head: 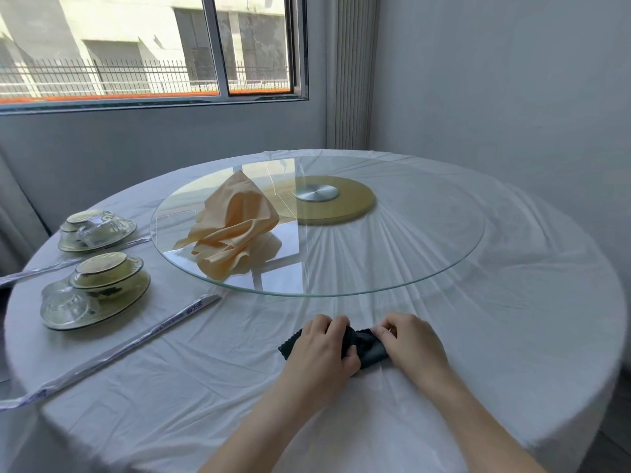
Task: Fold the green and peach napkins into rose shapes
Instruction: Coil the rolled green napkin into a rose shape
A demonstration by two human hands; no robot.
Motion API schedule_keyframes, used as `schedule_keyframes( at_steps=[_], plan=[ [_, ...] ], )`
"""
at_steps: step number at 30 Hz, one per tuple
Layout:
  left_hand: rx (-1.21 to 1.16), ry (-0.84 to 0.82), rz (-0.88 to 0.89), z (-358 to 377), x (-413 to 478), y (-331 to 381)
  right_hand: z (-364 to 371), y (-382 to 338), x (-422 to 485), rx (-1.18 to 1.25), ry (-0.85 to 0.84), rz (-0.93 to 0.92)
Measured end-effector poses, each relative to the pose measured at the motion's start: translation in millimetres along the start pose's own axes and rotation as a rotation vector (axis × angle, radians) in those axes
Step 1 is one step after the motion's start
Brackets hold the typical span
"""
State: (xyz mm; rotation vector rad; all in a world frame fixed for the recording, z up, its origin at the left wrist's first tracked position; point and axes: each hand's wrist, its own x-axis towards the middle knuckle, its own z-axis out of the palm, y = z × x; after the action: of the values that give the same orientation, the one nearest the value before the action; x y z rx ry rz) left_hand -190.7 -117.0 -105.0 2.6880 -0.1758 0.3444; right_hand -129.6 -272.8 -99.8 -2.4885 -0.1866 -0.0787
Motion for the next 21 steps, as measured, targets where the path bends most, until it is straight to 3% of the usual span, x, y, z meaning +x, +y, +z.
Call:
schedule_keyframes(
  at_steps=[6, 10, 14, 16, 21],
  plan=[
    [0.01, 0.051, -0.006, 1.6, 1.0, -1.8, -3.9, 4.8, -1.2, -0.04, -0.001, 0.001],
    [0.106, 0.049, -0.019, 0.6, 3.0, -2.1, -13.1, 3.9, 3.8, 0.058, 0.008, -0.011],
    [0.117, 0.07, -0.025, 1.7, 3.0, -0.6, -5.1, 6.2, -0.5, -0.068, -0.009, -0.014],
    [0.109, 0.048, -0.034, 1.7, 4.4, 2.5, -4.9, 8.3, -0.9, -0.088, -0.03, -0.009],
    [0.123, -0.1, -0.087, -17.6, 8.8, 6.6, -17.2, 7.5, 7.2, 0.119, -0.152, 0.005]
  ],
)
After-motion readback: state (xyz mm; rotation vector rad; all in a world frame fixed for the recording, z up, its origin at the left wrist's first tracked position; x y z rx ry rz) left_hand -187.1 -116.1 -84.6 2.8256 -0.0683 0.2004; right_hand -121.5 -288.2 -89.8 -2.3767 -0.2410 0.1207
